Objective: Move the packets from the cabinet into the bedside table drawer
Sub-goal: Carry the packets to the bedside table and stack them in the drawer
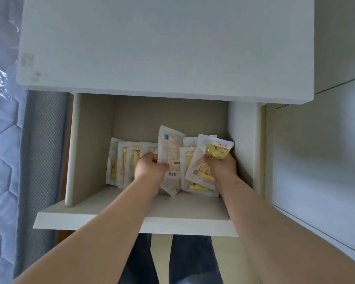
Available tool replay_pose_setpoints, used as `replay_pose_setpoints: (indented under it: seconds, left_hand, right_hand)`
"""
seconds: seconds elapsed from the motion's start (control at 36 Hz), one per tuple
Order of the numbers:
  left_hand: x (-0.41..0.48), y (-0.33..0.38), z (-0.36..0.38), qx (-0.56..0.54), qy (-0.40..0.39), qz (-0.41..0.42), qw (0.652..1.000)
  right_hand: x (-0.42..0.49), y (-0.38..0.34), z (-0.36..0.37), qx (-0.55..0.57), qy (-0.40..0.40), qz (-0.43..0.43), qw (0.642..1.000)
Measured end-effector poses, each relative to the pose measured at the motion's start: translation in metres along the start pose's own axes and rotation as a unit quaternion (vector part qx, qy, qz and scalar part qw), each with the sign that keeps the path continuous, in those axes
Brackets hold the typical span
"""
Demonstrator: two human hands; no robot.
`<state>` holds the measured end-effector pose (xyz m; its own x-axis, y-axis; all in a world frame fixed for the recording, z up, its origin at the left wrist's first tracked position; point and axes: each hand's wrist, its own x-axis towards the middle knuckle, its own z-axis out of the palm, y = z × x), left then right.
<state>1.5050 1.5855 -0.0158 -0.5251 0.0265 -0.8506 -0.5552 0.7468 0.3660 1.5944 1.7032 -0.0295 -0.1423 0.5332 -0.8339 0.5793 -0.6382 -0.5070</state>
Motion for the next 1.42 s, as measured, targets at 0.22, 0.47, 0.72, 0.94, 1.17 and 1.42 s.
replay_pose_setpoints:
  seconds: [0.22, 0.47, 0.72, 0.94, 1.17, 1.42]
  left_hand:
    - [0.009, 0.011, 0.005, 0.188, -0.051, 0.034, 0.980]
    - [0.005, 0.023, -0.002, 0.220, -0.101, 0.039, 0.969]
    - [0.001, 0.024, -0.024, 0.209, -0.064, 0.065, 0.974]
    - [0.001, 0.025, -0.043, 0.109, -0.057, 0.009, 0.992]
    - [0.000, 0.025, -0.045, 0.043, -0.063, -0.014, 0.997]
    - [0.002, 0.024, -0.051, 0.029, -0.046, -0.014, 0.998]
  right_hand:
    - [0.015, 0.007, 0.002, -0.081, 0.011, 0.006, 0.997]
    - [0.020, 0.012, 0.000, -0.126, 0.005, 0.008, 0.992]
    - [0.010, 0.011, 0.003, -0.347, 0.032, -0.054, 0.936]
    - [0.011, -0.010, 0.012, -0.558, -0.098, -0.146, 0.811]
    - [0.012, 0.000, 0.010, -0.597, -0.042, -0.123, 0.791]
    - [0.008, 0.002, 0.025, -0.518, -0.091, -0.122, 0.842]
